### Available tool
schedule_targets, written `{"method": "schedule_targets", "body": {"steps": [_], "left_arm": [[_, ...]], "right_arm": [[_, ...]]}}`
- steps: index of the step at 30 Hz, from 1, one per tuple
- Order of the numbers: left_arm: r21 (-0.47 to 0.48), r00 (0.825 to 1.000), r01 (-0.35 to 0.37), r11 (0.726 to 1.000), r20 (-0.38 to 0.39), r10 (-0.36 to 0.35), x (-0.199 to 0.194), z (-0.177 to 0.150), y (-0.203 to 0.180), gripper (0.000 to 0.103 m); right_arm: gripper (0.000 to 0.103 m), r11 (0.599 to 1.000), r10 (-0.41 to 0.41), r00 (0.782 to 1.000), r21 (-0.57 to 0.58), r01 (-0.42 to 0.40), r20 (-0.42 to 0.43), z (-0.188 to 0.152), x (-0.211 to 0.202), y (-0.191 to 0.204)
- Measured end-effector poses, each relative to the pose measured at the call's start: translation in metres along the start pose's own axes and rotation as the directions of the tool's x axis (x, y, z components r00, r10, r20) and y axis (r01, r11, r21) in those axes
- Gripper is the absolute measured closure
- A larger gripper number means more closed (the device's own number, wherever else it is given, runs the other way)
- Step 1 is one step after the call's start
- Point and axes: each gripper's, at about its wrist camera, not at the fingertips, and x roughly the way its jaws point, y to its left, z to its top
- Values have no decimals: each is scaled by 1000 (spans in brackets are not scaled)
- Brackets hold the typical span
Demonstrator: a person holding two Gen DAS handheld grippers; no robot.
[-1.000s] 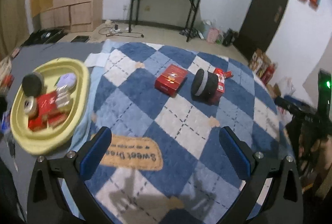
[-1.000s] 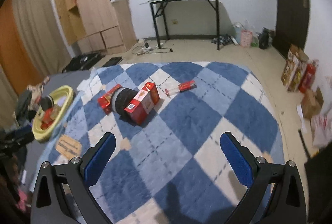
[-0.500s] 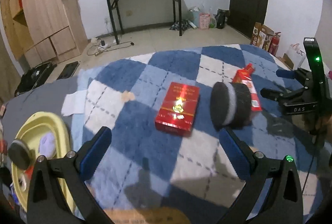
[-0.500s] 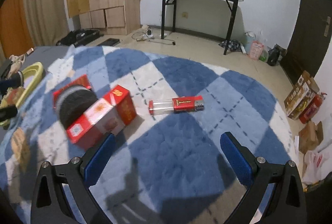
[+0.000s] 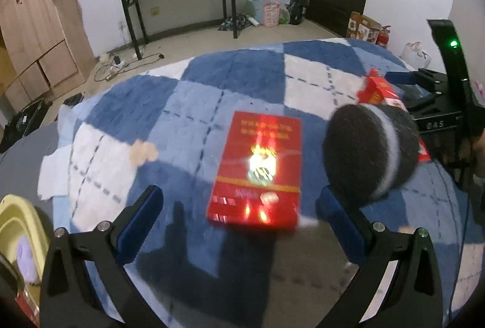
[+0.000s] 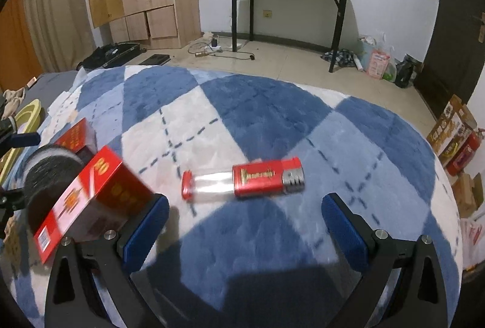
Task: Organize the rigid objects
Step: 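Grasp the red DIAMOND box with the left tool while the right grasps the red lighter, then carry the box and lighter over the yellow tray and release them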
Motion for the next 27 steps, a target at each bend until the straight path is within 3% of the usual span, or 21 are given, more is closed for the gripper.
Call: {"method": "schedule_targets", "body": {"steps": [5, 6, 9, 14, 19, 23, 27], "left_arm": [[-86, 1000, 18, 996, 15, -17, 18, 9, 9, 5], [-99, 1000, 26, 995, 20, -25, 18, 9, 9, 13], [-104, 1000, 12, 995, 25, -9, 18, 9, 1, 37], [-139, 999, -23, 990, 29, 27, 2, 7, -3, 44], [-218, 993, -79, 973, 72, 97, -56, 1, 23, 45], [-273, 979, -139, 952, 108, 174, -131, -19, 69, 45], [-314, 957, -216, 924, 120, 265, -192, -51, 121, 45]], "right_arm": [[0, 1000, -10, 1000, -1, 10, -8, 11, 16, -4], [2, 1000, -16, 1000, -5, 16, -6, 11, 18, -3], [20, 999, -34, 999, -18, 34, 17, 10, 17, 0], [21, 999, -44, 999, 1, 44, 28, 9, 4, 0], [21, 999, -52, 996, 1, 52, 67, 19, -38, 1], [21, 990, -54, 993, -121, 67, 104, 47, -78, 28], [21, 987, 52, 983, -161, -23, 175, 78, -123, 83]]}}
